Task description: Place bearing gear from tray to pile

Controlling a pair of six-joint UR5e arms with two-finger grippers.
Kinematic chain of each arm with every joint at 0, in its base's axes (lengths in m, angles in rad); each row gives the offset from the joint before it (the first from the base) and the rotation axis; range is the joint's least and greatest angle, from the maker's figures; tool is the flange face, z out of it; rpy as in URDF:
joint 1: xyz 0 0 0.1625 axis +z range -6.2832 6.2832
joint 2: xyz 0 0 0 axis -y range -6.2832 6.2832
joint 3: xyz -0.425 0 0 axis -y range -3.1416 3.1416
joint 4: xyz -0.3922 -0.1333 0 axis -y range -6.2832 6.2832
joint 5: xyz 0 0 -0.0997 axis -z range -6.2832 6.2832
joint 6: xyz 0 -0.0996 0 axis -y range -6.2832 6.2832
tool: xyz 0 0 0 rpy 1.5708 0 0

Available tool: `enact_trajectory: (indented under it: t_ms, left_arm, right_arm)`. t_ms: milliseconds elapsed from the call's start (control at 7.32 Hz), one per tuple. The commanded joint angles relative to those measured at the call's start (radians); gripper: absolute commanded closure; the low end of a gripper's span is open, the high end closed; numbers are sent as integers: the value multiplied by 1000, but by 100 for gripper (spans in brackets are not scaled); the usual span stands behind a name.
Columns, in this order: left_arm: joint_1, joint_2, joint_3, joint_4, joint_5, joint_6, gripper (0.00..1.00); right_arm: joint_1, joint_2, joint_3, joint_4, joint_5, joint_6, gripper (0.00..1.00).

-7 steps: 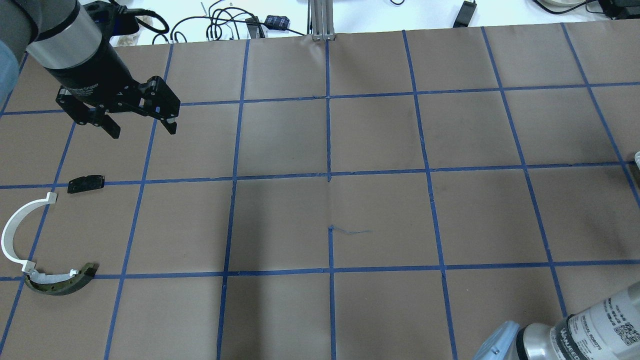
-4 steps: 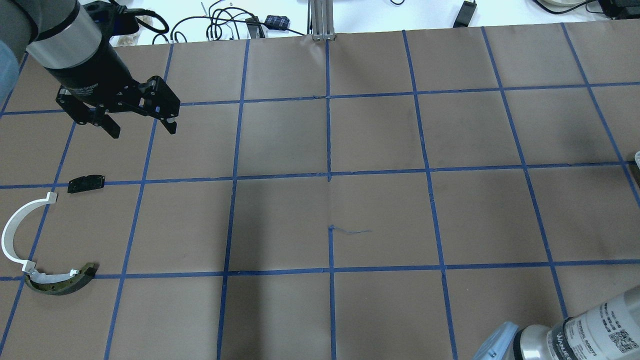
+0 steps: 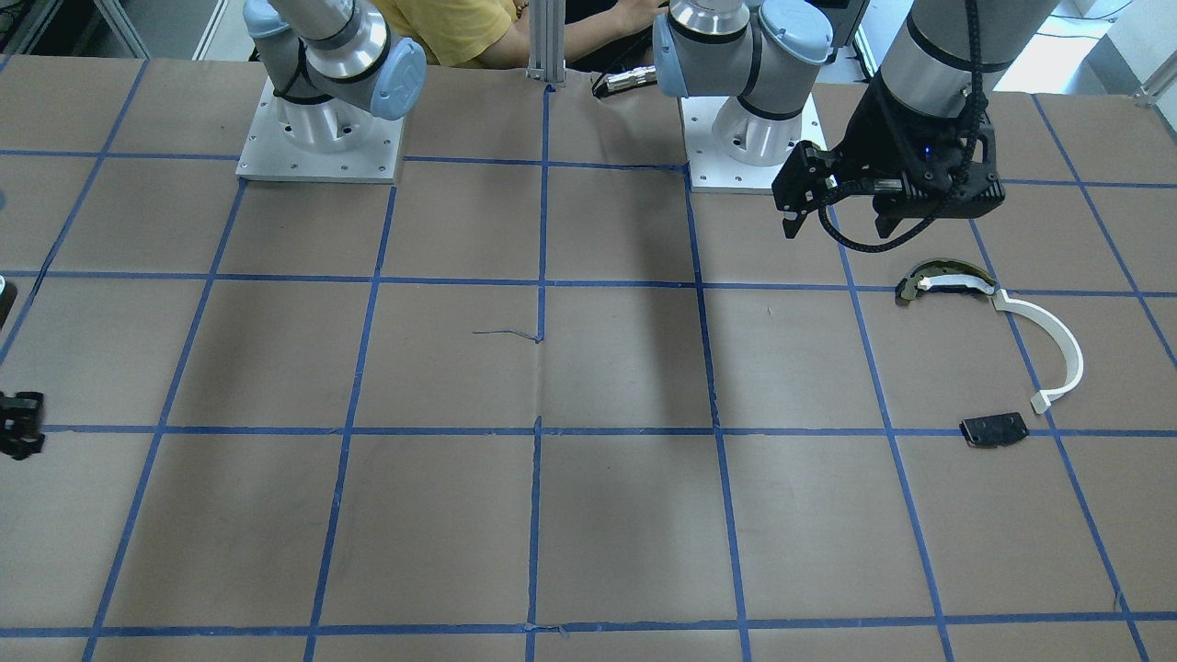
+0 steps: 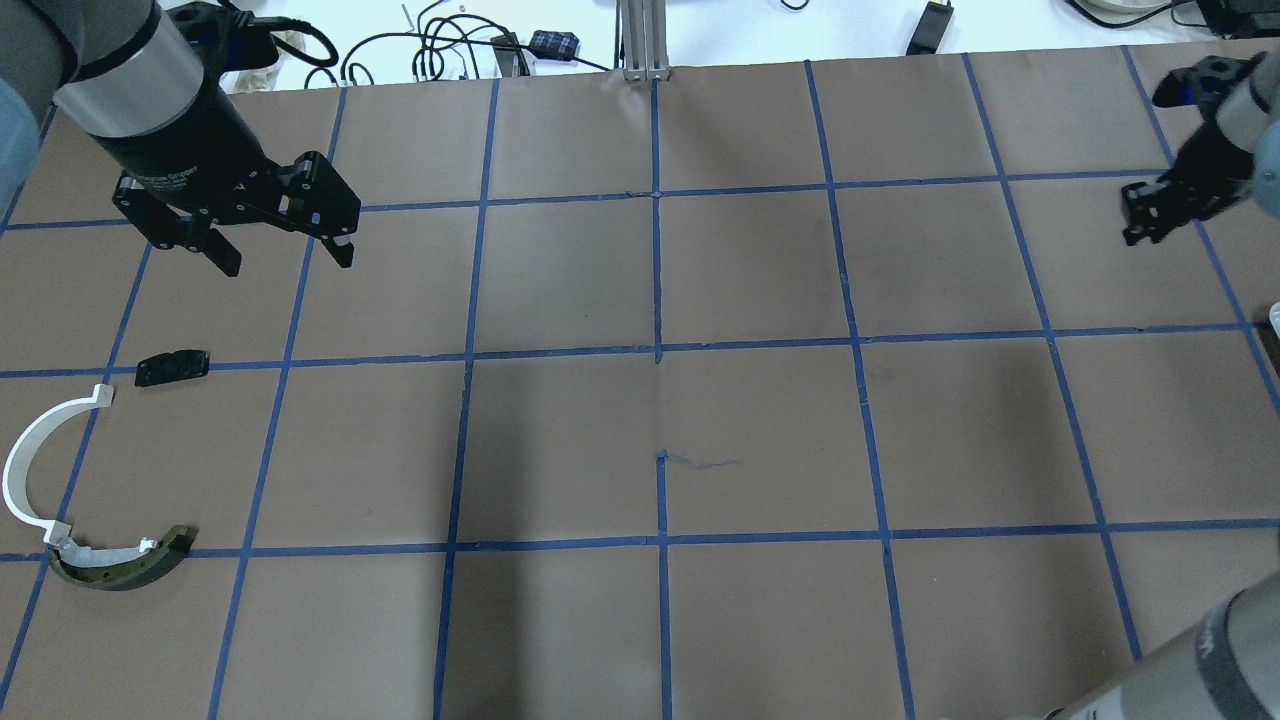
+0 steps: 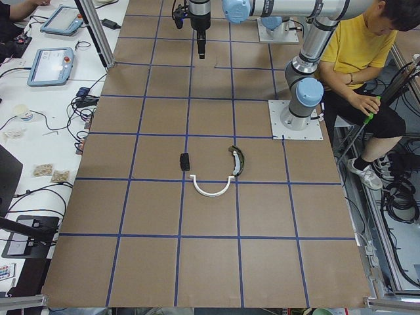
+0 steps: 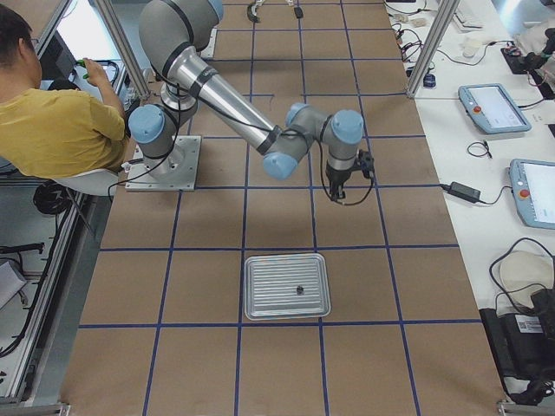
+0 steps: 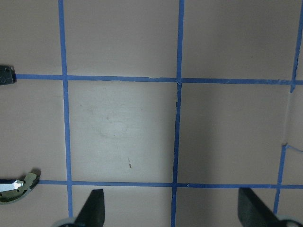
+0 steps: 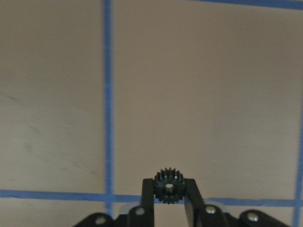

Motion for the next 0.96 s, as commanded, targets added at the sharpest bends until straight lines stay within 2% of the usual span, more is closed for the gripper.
enact_trajectory:
  t_ms: [0, 137, 410, 546, 683, 820]
  left_arm:
    - [1, -1, -2, -1, 1, -1, 0]
    - [1, -1, 0, -1, -1, -1, 0]
    - [1, -4, -2, 1, -2, -1, 0]
    - [1, -3, -3, 1, -1, -1, 0]
    - [1, -4, -3, 1, -1, -1, 0]
    - [1, -9, -3, 1, -5, -1, 0]
  right_arm:
    - [336, -48, 30, 20, 42, 462, 99]
    - [493, -37, 34, 15, 41, 687, 99]
    - [760, -31, 32, -11, 49, 963, 100]
    - [822, 1, 35, -96, 120, 1030, 97]
    - [826, 39, 37, -130, 186, 1085, 93]
    - [827, 73, 46, -132, 184, 1076, 89]
